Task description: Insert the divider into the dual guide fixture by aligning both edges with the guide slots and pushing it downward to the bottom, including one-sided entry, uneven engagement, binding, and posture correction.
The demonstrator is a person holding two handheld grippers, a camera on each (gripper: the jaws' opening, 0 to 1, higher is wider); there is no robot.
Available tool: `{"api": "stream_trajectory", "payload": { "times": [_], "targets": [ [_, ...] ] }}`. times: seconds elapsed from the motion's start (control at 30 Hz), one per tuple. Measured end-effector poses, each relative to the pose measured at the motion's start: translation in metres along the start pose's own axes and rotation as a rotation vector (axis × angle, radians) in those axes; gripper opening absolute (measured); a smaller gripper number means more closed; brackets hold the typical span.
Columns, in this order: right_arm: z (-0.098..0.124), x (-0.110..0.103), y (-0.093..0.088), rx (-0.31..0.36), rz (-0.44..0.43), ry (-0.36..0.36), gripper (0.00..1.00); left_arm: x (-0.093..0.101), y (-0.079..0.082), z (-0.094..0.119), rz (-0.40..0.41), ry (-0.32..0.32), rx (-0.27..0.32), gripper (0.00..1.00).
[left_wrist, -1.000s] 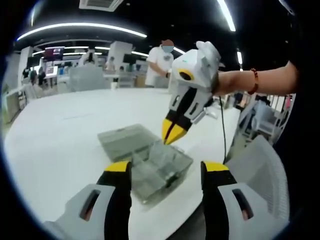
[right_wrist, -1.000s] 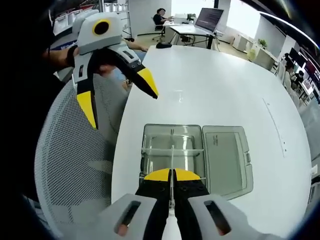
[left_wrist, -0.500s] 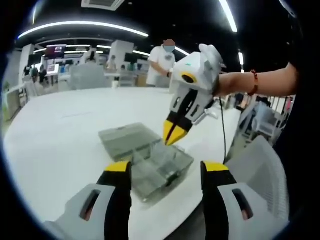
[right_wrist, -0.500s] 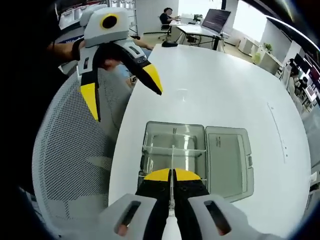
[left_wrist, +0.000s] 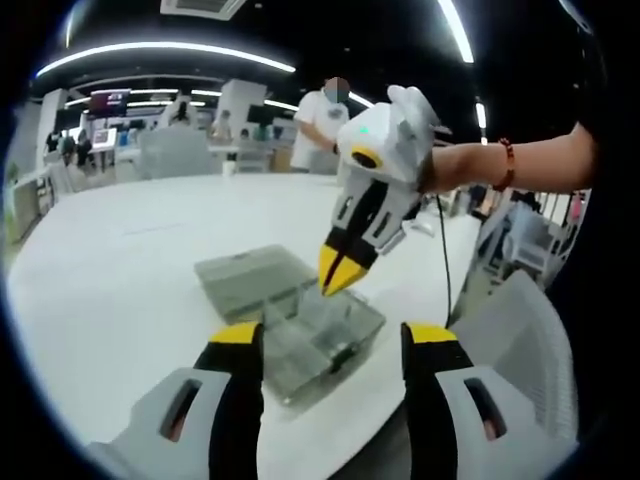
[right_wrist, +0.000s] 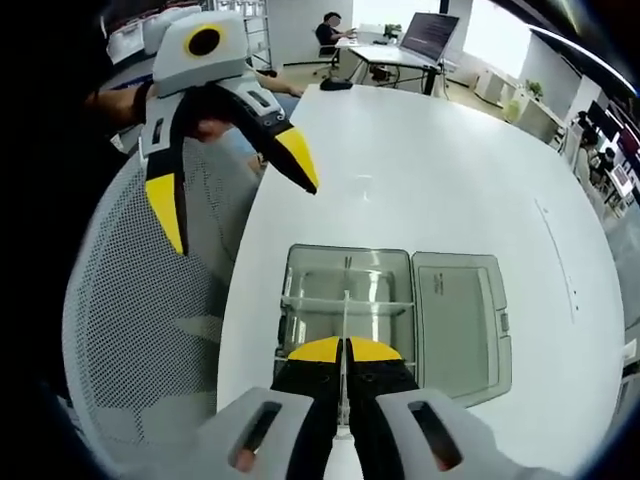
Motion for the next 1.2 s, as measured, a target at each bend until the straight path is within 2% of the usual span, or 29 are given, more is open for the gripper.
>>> {"api": "stream_trajectory", "payload": {
  "times": [0.73, 1.2],
  "targets": [
    [-0.019, 0.0, -0.008, -0.031, -0.027, -0.01, 0.0, 0.002, -0.001, -0.003, -0.007, -0.001, -0.019, 0.54],
    [-0.033, 0.001, -0.013, -0.087, -0.03, -0.003, 0.0, 0.001, -0.004, -0.001, 0.004, 0.006, -0.023, 0.54]
  ]
}}
Point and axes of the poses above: the point that each gripper's makers call its tool centre point, and the gripper's own axes: z roughly backward along the fingers, x roughly to its right, y roughly out of its top, the point moved 4 cm from there along z, roughly backward along the fingers, and after that the axes turned 1 degree about -z, right-handed, at the moved point
